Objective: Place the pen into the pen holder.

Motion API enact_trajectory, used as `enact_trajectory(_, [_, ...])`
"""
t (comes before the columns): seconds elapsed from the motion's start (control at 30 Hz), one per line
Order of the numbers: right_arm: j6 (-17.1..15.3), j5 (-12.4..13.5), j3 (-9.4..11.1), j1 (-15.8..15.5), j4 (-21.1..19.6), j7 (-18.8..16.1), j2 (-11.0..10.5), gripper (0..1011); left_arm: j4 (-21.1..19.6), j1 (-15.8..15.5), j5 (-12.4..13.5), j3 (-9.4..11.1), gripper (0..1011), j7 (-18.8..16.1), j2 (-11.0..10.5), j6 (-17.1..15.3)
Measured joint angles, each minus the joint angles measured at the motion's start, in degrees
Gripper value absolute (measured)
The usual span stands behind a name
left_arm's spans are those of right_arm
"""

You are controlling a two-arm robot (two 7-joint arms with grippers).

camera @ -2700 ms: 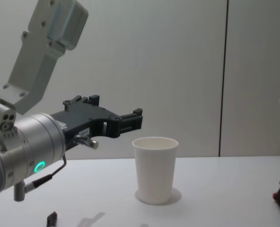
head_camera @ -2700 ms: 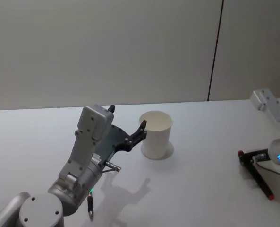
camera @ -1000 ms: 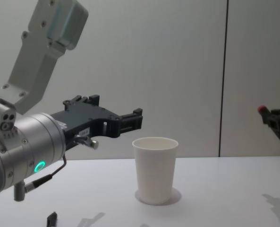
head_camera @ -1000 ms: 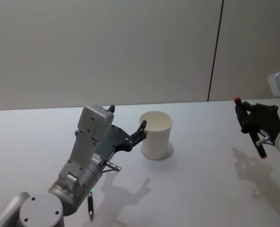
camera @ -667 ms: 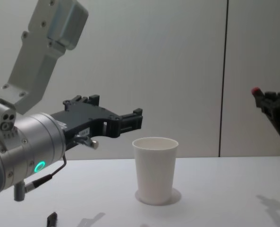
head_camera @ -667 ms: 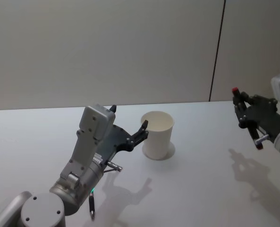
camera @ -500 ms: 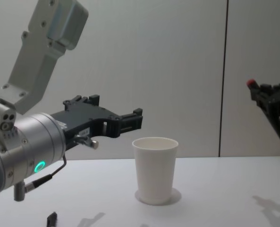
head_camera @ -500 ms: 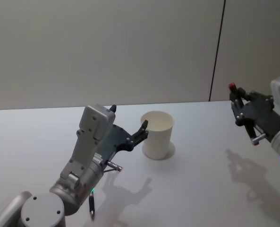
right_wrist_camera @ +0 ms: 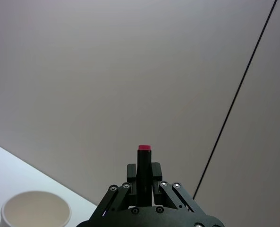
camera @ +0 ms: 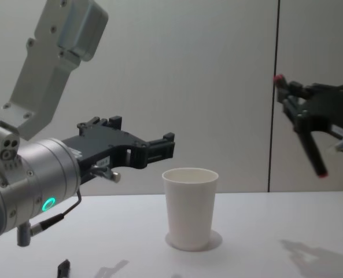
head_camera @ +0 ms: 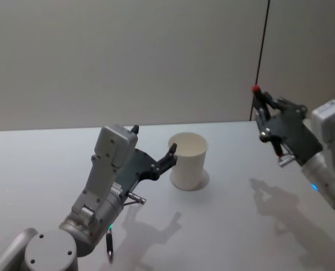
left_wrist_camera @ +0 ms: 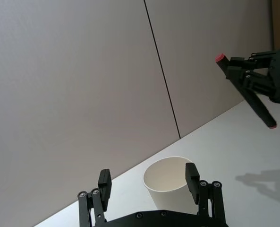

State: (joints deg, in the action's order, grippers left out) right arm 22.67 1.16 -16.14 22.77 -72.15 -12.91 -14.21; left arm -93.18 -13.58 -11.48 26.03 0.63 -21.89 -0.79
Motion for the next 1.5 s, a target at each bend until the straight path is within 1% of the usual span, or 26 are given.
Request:
enact_trajectory(0.03, [1.1,-0.1,-0.1,0.5,0.7,-0.1,0.2,173,0.0,0.0,0.0,0.0,1000,0.0,0.0,0.0])
enact_trajectory(0.13, [4.6,-0.1,-0.7,2.0,4.4,-0.4,1.5,173,0.0,0.0,0.0,0.0,1000,0.0,0.0,0.0])
enact_trajectory(0.2, [8.7,-0.1,-1.2,3.8,8.3,-0.8,2.7,173,0.0,0.0,0.0,0.0,1000,0.0,0.0,0.0])
enact_trajectory(0.27, [10.3,-0.1,-1.5,4.8,10.2,-1.1,3.3,173,0.0,0.0,0.0,0.0,1000,0.0,0.0,0.0])
enact_trajectory(0.3, [11.9,0.1,-1.8,5.8,12.5,-1.4,4.0,173,0.0,0.0,0.0,0.0,1000,0.0,0.0,0.0])
enact_trajectory(0.4, [14.1,0.5,-2.1,7.2,15.3,-1.9,4.9,173,0.0,0.0,0.0,0.0,1000,0.0,0.0,0.0])
enact_trajectory(0.43, [15.8,0.8,-2.3,8.2,17.3,-2.3,5.6,173,0.0,0.0,0.0,0.0,1000,0.0,0.0,0.0])
enact_trajectory(0.5, [17.7,1.3,-2.6,9.7,20.1,-2.9,6.5,173,0.0,0.0,0.0,0.0,1000,0.0,0.0,0.0])
enact_trajectory(0.67, [21.2,2.5,-3.1,12.3,24.8,-4.2,8.1,173,0.0,0.0,0.0,0.0,1000,0.0,0.0,0.0])
enact_trajectory(0.73, [22.1,3.0,-3.3,13.1,26.3,-4.7,8.5,173,0.0,0.0,0.0,0.0,1000,0.0,0.0,0.0])
enact_trajectory(0.77, [23.1,3.6,-3.4,13.9,27.8,-5.2,9.0,173,0.0,0.0,0.0,0.0,1000,0.0,0.0,0.0])
enact_trajectory(0.83, [23.9,4.1,-3.5,14.5,28.9,-5.8,9.4,173,0.0,0.0,0.0,0.0,1000,0.0,0.0,0.0])
enact_trajectory(0.93, [25.6,5.7,-3.8,16.1,31.5,-7.2,10.4,173,0.0,0.0,0.0,0.0,1000,0.0,0.0,0.0])
enact_trajectory(1.03, [26.4,6.7,-3.9,17.1,33.1,-8.2,11.0,173,0.0,0.0,0.0,0.0,1000,0.0,0.0,0.0])
enact_trajectory(1.07, [27.0,7.5,-4.0,17.7,34.0,-8.9,11.4,173,0.0,0.0,0.0,0.0,1000,0.0,0.0,0.0])
enact_trajectory(1.17, [27.5,8.6,-4.1,18.6,35.5,-9.9,12.0,173,0.0,0.0,0.0,0.0,1000,0.0,0.0,0.0])
enact_trajectory(1.27, [28.3,10.7,-4.2,20.1,37.9,-11.8,12.9,173,0.0,0.0,0.0,0.0,1000,0.0,0.0,0.0])
enact_trajectory(1.37, [28.7,11.9,-4.2,21.0,39.4,-13.0,13.4,173,0.0,0.0,0.0,0.0,1000,0.0,0.0,0.0])
enact_trajectory(1.47, [29.3,14.0,-4.2,22.8,42.5,-15.1,14.4,173,0.0,0.0,0.0,0.0,1000,0.0,0.0,0.0])
enact_trajectory(1.5, [29.3,14.0,-4.2,22.8,42.5,-15.1,14.4,173,0.0,0.0,0.0,0.0,1000,0.0,0.0,0.0])
